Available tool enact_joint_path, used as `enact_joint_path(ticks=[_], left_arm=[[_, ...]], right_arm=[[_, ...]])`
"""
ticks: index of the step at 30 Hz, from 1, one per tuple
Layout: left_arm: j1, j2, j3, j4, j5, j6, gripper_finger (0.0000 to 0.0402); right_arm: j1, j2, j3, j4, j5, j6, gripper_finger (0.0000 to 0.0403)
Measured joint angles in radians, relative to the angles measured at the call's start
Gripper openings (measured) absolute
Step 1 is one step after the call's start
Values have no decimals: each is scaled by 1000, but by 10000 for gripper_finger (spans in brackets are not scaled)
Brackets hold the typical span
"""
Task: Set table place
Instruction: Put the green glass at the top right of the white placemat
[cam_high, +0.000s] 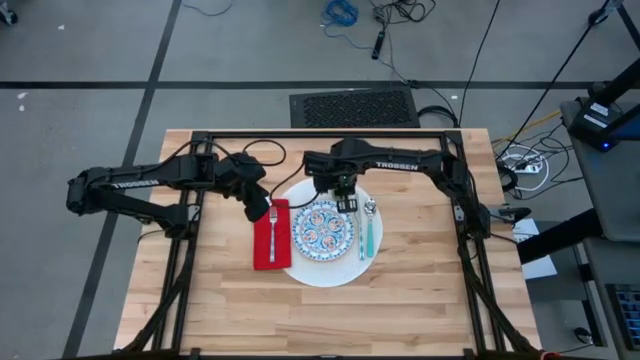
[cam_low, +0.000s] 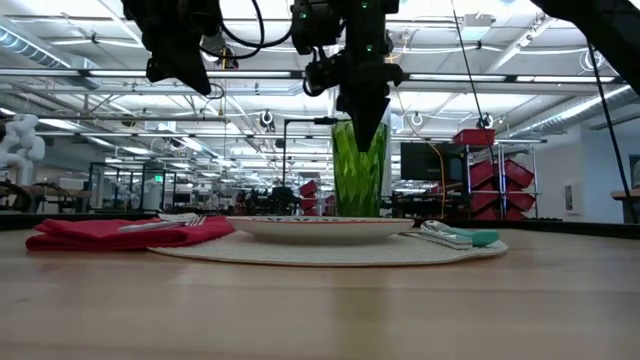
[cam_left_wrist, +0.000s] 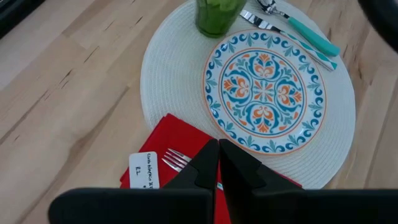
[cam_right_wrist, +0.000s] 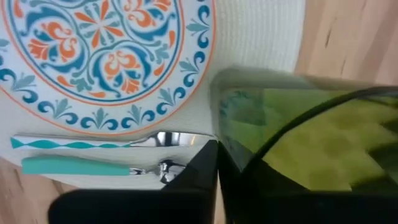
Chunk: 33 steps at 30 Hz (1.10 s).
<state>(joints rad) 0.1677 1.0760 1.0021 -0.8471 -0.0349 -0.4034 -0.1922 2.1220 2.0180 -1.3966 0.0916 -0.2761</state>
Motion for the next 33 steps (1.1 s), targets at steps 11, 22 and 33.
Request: enact_joint_path(ticks=[11,22,33], left_arm=[[0,0,0,0,0,0,0],[0,0,0,0,0,18,0],[0,0,0,0,0,24,0]], right_arm=[[0,-30,-1,-2,90,10,2],[-36,-22,-1,0,31,1,1],[-51,9,0,-3,-8,-10,0]])
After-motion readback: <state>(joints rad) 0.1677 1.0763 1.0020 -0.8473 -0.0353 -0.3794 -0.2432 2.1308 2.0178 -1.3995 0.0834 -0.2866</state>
